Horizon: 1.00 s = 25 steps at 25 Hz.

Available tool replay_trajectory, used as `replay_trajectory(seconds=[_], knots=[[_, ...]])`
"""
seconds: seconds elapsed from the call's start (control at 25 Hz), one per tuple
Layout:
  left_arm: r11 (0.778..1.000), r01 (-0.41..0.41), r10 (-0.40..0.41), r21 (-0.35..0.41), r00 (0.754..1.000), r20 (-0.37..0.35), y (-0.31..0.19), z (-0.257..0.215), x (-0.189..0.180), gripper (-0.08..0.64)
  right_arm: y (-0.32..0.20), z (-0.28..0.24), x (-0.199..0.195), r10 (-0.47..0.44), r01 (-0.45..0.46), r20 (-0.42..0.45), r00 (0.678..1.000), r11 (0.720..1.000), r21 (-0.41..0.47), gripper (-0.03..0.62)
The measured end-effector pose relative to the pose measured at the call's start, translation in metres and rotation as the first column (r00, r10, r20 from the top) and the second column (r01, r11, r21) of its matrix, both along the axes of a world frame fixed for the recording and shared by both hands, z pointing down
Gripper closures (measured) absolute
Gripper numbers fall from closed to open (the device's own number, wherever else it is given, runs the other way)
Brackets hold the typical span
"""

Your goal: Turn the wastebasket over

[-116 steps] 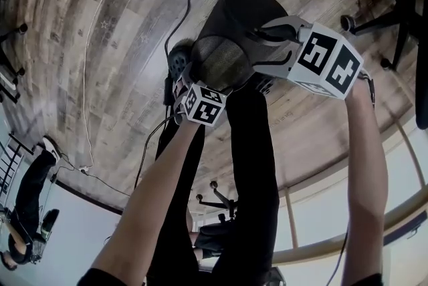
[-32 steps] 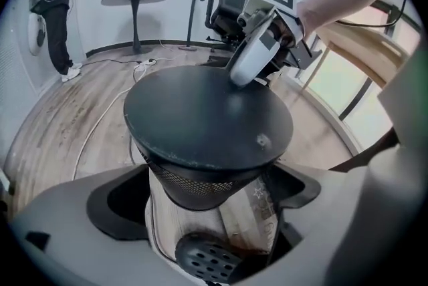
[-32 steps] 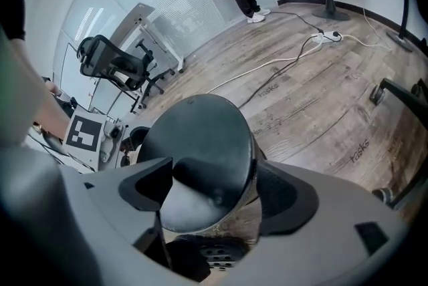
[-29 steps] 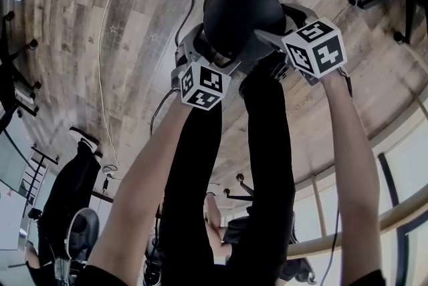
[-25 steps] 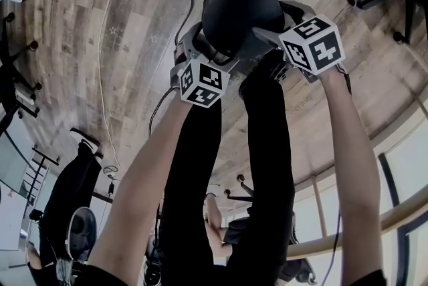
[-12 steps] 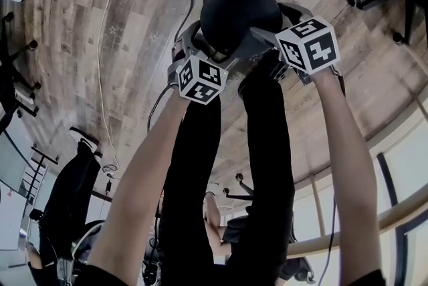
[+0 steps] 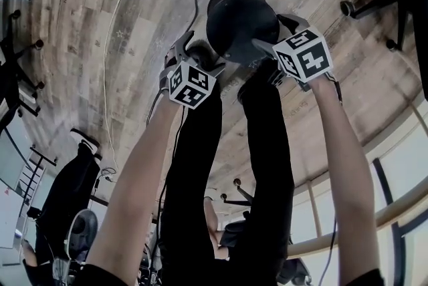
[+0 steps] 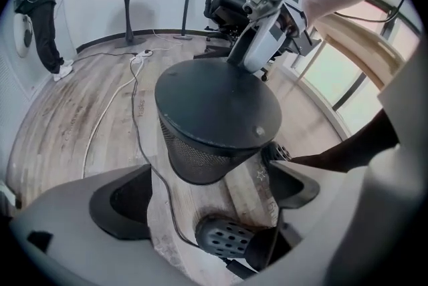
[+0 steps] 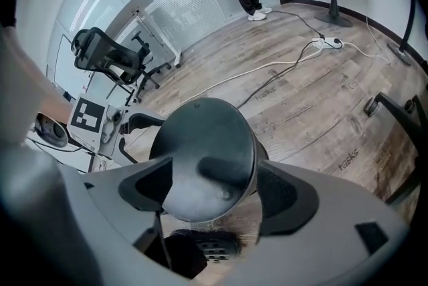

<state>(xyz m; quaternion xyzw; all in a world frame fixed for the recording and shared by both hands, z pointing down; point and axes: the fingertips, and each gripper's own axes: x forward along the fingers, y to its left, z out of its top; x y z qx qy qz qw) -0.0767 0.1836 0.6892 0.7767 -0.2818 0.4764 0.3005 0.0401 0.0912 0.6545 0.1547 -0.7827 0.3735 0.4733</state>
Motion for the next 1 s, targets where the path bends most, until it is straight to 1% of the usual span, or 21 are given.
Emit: replay_trajectory(seconds=[0.12, 0.24, 0.36, 0.48, 0.64, 0.84, 1.0], knots=[[1.000, 0.030, -0.030, -0.002, 1.000, -0.009, -0.003, -0.021, -0.003, -0.015, -0.003, -0.022, -0.002, -0.006, 0.006, -0.002, 1.000, 1.000, 0.016, 0.179], [0.998, 0.053, -0.052, 0.020, 0.998, -0.027, -0.015, -0.048, 0.002, -0.015, -0.008, -0.048, -0.004, -0.007, 0.007, 0.001, 1.000, 0.999, 0.038, 0.179], [0.997, 0.073, -0.071, 0.037, 0.997, -0.043, -0.026, -0.078, 0.009, -0.015, -0.011, -0.078, -0.004, 0.005, -0.005, 0.001, 1.000, 0.998, 0.061, 0.179], [0.993, 0.113, -0.111, 0.036, 0.992, -0.061, -0.034, -0.110, 0.013, -0.015, -0.015, -0.111, -0.004, 0.026, -0.027, 0.002, 1.000, 0.996, 0.083, 0.179], [0.986, 0.164, -0.160, 0.034, 0.983, -0.095, -0.040, -0.163, 0.016, -0.015, -0.016, -0.161, -0.001, 0.043, -0.042, -0.006, 0.999, 0.992, 0.119, 0.179], [0.975, 0.217, -0.210, 0.041, 0.968, -0.135, -0.048, -0.233, 0.015, -0.015, -0.016, -0.230, 0.002, 0.070, -0.070, 0.005, 0.998, 0.986, 0.152, 0.180], [0.968, 0.242, -0.227, 0.059, 0.955, -0.191, -0.060, -0.287, 0.019, -0.015, -0.023, -0.283, 0.005, 0.120, -0.121, 0.018, 0.993, 0.971, 0.206, 0.181]])
